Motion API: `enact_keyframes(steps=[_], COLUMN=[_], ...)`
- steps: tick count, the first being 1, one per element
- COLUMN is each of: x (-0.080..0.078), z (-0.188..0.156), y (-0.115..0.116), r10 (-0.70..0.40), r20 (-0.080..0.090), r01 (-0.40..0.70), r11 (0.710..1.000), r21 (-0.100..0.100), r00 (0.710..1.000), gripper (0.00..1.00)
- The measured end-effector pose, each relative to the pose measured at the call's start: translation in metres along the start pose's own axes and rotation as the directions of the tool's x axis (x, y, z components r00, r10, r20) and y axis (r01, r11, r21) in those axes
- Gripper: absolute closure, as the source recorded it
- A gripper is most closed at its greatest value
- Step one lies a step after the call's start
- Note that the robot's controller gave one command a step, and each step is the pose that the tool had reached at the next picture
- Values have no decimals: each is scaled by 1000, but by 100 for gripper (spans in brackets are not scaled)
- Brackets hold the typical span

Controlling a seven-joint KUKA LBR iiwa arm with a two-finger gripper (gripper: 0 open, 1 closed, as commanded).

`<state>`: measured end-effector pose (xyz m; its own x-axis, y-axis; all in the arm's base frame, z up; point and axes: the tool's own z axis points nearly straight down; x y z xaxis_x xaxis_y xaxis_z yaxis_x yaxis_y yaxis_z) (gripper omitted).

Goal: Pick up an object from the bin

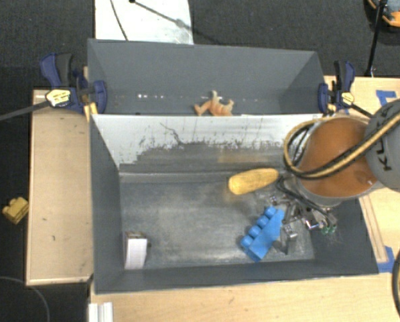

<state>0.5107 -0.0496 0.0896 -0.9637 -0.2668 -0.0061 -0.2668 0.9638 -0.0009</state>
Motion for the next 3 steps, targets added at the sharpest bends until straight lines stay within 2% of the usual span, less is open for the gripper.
enact_keyframes(steps=[1, 2, 3], x=[23, -31, -31], z=[12, 18, 18], y=[-4, 22, 22], r10=[-228, -47, -46], r20=[-7, 0, 0], r01=[228, 47, 46], r11=[974, 999, 999], r21=[-3, 0, 0], r00=[974, 999, 999], gripper=[0, 100, 100])
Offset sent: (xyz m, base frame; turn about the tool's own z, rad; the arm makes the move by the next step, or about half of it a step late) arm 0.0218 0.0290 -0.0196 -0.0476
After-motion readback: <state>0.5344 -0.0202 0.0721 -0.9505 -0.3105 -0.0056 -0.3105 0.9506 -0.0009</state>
